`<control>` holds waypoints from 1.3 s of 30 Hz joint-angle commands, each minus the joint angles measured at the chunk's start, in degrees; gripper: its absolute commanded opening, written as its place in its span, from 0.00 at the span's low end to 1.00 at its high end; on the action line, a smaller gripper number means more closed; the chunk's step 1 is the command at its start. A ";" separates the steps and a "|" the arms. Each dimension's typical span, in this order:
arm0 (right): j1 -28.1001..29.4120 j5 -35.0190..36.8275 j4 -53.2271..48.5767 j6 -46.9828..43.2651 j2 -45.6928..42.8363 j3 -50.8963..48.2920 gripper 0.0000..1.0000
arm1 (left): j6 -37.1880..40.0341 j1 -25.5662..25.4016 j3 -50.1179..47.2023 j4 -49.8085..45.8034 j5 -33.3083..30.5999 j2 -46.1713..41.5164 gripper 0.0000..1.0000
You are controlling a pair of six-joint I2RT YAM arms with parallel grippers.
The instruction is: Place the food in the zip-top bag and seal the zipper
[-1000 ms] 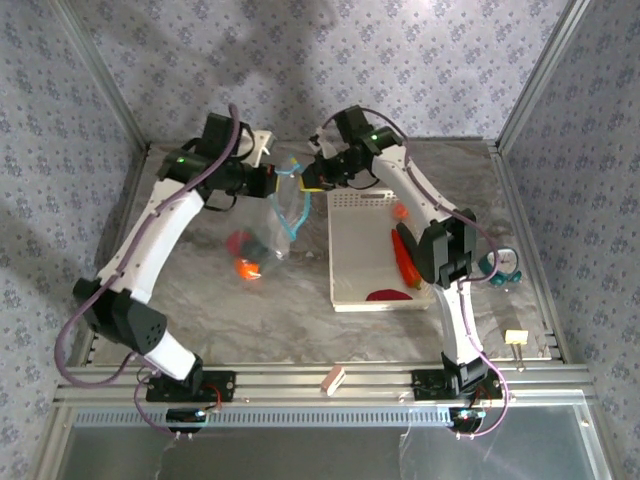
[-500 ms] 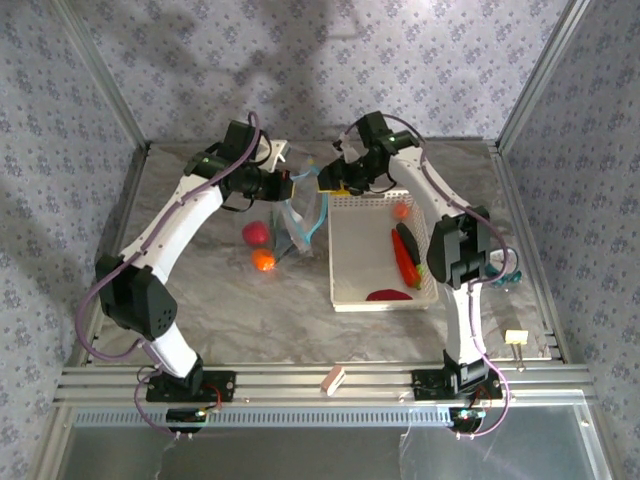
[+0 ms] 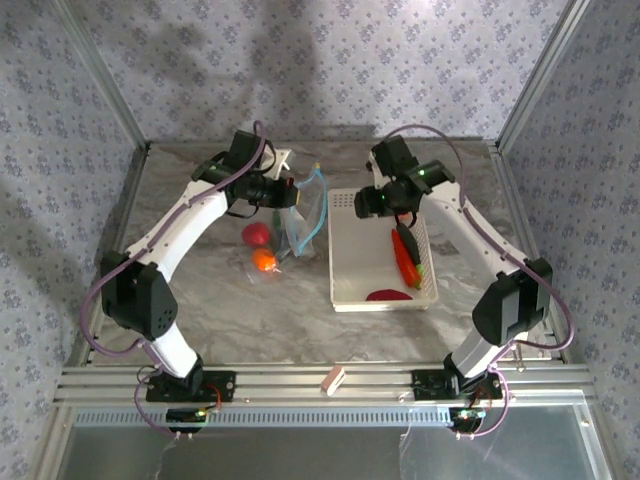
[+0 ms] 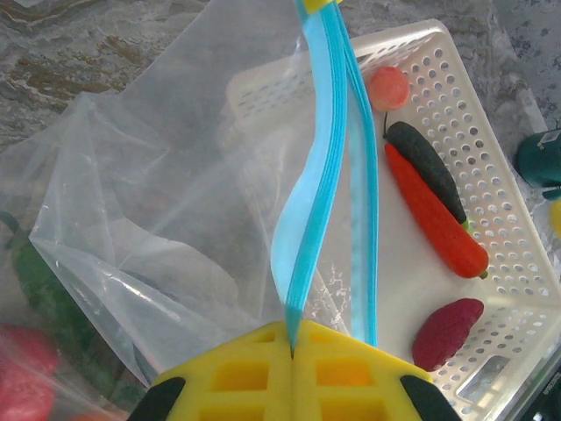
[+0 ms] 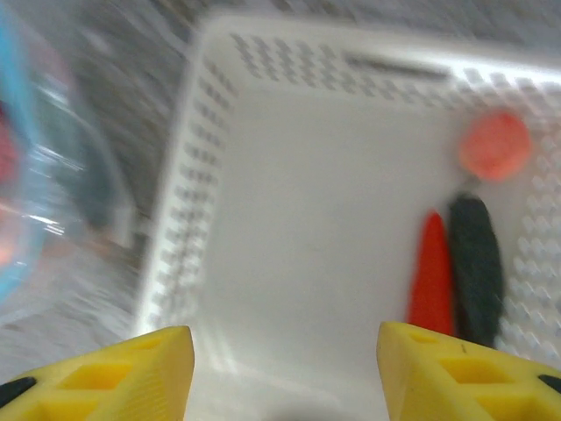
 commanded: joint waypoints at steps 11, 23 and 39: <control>6.07 -4.63 -6.75 7.02 -0.35 -20.21 0.67 | 1.01 -0.29 -0.74 1.79 2.42 0.32 0.04; 7.08 -2.38 -9.07 7.83 4.68 -20.37 0.67 | 1.28 0.75 -2.90 2.20 2.18 -1.38 0.04; 6.71 0.21 -9.79 6.99 12.45 -19.46 0.67 | 1.24 1.28 -2.82 1.93 1.89 -1.57 0.04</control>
